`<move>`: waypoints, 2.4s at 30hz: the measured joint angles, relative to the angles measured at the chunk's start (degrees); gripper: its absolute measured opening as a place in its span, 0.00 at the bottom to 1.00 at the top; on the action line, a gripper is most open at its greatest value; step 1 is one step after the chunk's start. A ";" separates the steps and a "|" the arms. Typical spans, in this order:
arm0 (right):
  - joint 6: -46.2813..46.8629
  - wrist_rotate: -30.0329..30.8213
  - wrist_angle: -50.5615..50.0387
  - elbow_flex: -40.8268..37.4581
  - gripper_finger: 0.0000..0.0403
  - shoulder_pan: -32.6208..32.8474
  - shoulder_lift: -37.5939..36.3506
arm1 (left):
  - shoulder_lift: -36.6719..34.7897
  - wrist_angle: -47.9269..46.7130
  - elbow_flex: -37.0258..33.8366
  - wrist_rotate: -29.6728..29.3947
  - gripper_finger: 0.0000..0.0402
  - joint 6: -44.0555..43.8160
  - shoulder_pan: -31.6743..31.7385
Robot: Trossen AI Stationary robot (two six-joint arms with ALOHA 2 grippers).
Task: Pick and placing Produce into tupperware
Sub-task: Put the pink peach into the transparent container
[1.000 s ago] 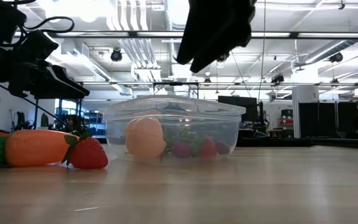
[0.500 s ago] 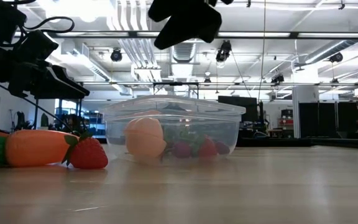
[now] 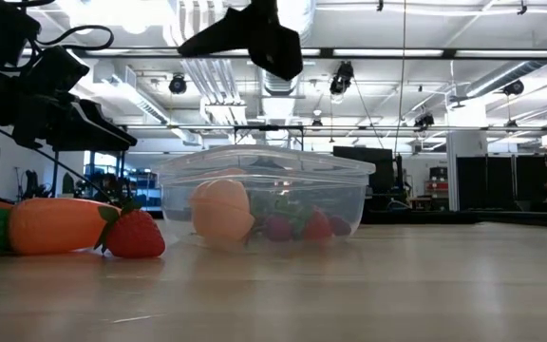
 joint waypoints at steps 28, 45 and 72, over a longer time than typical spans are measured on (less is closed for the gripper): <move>4.75 6.85 -22.93 38.71 0.56 1.41 18.99 | 0.00 -0.01 0.00 -0.01 0.60 0.00 0.02; 3.29 8.17 -24.51 40.11 0.56 2.28 7.18 | 0.00 0.00 0.00 -0.02 0.60 0.00 0.00; -6.52 -7.13 -4.54 -21.73 0.56 -4.66 -37.61 | 0.00 0.02 0.00 0.00 0.60 0.00 0.02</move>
